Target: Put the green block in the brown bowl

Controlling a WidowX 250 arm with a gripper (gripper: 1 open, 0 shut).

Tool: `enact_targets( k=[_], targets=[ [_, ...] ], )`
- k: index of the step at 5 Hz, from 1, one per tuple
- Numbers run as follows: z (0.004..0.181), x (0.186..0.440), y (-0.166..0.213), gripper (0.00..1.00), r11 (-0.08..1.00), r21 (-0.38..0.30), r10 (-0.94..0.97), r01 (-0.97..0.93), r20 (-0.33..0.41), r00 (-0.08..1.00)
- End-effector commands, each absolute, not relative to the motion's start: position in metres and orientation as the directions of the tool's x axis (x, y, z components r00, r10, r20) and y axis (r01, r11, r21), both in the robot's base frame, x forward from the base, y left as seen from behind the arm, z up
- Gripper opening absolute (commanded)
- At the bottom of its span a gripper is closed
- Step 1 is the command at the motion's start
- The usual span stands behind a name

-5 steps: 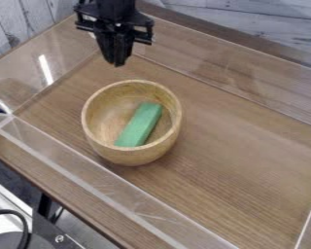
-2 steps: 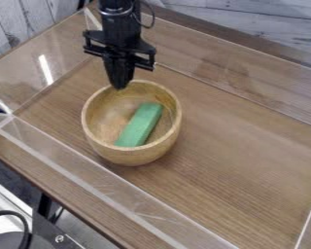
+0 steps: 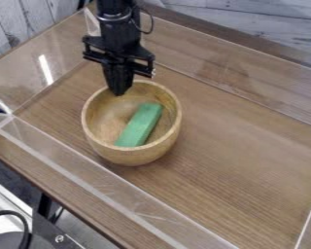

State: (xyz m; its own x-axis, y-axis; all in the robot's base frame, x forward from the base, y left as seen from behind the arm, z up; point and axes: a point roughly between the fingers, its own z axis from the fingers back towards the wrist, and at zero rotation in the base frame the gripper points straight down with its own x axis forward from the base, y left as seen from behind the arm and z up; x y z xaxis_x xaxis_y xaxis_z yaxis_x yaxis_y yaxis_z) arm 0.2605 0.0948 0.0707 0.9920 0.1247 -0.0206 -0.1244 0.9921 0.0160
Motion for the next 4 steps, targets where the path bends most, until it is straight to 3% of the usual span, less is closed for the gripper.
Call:
enact_targets(
  k=[1, 3, 4],
  targets=[
    [0.078, 0.264, 0.099, 0.0, 0.987, 0.05, 0.155, -0.155, 0.015, 0.988],
    [0.075, 0.263, 0.095, 0.0, 0.988, 0.096, 0.124, -0.122, -0.019, 0.992],
    [0.076, 0.266, 0.086, 0.0, 0.991, 0.086, 0.107, -0.105, -0.019, 0.994]
  ],
)
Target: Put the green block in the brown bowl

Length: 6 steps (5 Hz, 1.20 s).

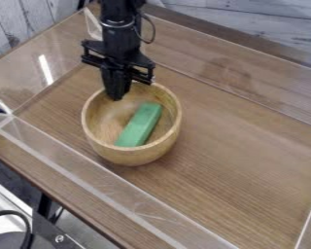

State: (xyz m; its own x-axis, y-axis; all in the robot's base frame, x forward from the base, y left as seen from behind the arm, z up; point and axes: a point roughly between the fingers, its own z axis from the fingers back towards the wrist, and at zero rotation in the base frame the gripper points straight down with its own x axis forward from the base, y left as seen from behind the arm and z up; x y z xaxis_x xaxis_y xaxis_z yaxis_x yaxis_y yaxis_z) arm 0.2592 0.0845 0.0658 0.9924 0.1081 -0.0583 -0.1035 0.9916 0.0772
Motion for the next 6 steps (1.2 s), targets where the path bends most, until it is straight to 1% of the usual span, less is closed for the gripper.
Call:
enact_targets(
  k=[1, 3, 4, 5, 6],
  targets=[
    [0.076, 0.269, 0.077, 0.0, 0.993, 0.076, 0.086, -0.085, -0.02, 0.996],
    [0.059, 0.265, 0.077, 0.0, 0.986, 0.146, 0.093, -0.083, -0.058, 0.994],
    [0.055, 0.257, 0.077, 0.0, 0.992, 0.103, 0.078, -0.071, -0.061, 0.995],
    [0.06, 0.248, 0.078, 1.0, 0.996, 0.058, 0.065, -0.061, -0.057, 0.996],
    [0.066, 0.248, 0.07, 1.0, 0.996, 0.026, 0.089, -0.088, -0.017, 0.996]
  ],
)
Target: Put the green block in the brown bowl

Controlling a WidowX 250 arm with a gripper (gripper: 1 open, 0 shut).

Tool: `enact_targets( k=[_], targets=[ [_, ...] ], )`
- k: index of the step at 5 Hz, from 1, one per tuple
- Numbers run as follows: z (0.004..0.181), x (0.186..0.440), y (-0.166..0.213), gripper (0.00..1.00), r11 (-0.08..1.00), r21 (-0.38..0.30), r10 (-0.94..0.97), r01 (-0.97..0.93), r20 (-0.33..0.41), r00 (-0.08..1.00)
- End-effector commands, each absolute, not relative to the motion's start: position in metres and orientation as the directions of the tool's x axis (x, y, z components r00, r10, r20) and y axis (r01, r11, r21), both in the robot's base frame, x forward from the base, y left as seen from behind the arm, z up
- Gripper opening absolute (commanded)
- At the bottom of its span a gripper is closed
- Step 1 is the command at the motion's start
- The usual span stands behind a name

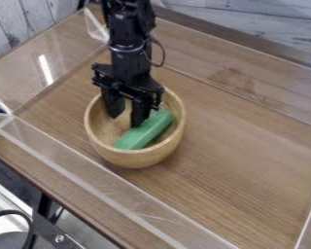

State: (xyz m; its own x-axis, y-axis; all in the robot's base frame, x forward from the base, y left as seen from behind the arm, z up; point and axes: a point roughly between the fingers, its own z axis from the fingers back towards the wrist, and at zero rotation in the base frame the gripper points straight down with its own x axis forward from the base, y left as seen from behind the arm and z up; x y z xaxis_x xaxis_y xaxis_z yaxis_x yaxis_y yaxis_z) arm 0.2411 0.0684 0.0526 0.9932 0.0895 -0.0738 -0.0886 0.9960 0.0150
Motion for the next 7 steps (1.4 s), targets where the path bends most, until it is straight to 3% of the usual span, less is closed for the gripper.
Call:
enact_targets(
  k=[1, 2, 4, 6, 7],
  targets=[
    [0.075, 0.251, 0.063, 1.0, 0.994, -0.003, 0.109, -0.109, 0.026, 0.994],
    [0.083, 0.257, 0.052, 1.0, 0.992, -0.035, 0.125, -0.123, 0.076, 0.989],
    [0.074, 0.26, 0.048, 1.0, 0.987, -0.058, 0.15, -0.147, 0.042, 0.988],
    [0.097, 0.277, 0.038, 1.0, 0.989, -0.076, 0.136, -0.129, 0.096, 0.986],
    [0.089, 0.284, 0.035, 1.0, 0.992, -0.081, 0.106, -0.096, 0.123, 0.987]
  ],
)
